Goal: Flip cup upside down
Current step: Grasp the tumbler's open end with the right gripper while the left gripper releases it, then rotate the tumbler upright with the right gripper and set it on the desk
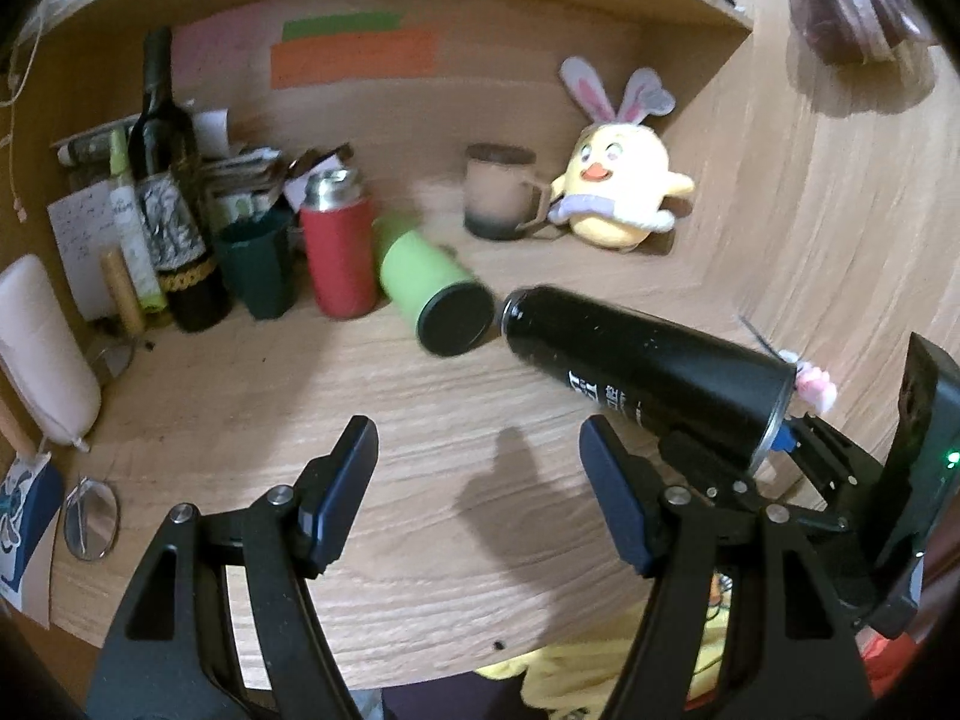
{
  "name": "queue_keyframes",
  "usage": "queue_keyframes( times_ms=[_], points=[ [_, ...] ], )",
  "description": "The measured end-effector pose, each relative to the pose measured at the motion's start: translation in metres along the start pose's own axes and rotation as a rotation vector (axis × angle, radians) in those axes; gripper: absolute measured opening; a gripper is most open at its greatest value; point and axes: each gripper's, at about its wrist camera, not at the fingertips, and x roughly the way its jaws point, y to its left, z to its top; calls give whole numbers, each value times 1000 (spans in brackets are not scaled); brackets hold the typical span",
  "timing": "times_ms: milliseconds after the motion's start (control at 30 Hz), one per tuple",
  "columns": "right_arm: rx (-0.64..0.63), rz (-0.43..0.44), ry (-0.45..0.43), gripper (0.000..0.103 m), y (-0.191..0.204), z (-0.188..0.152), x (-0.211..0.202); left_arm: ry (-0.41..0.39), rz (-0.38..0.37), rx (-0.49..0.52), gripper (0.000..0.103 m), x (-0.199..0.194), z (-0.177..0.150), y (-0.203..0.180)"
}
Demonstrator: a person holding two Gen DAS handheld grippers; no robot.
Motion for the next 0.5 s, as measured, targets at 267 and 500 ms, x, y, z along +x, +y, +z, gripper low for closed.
queue_keyframes(
  times_ms=[267,500],
  points=[
    [-52,4,-133,58,0,36,-22,-69,-64,3,74,-12,20,-12],
    [-110,19,-170,58,9,58,-19,-128,-209,14,74,-24,55,-22]
  ],
)
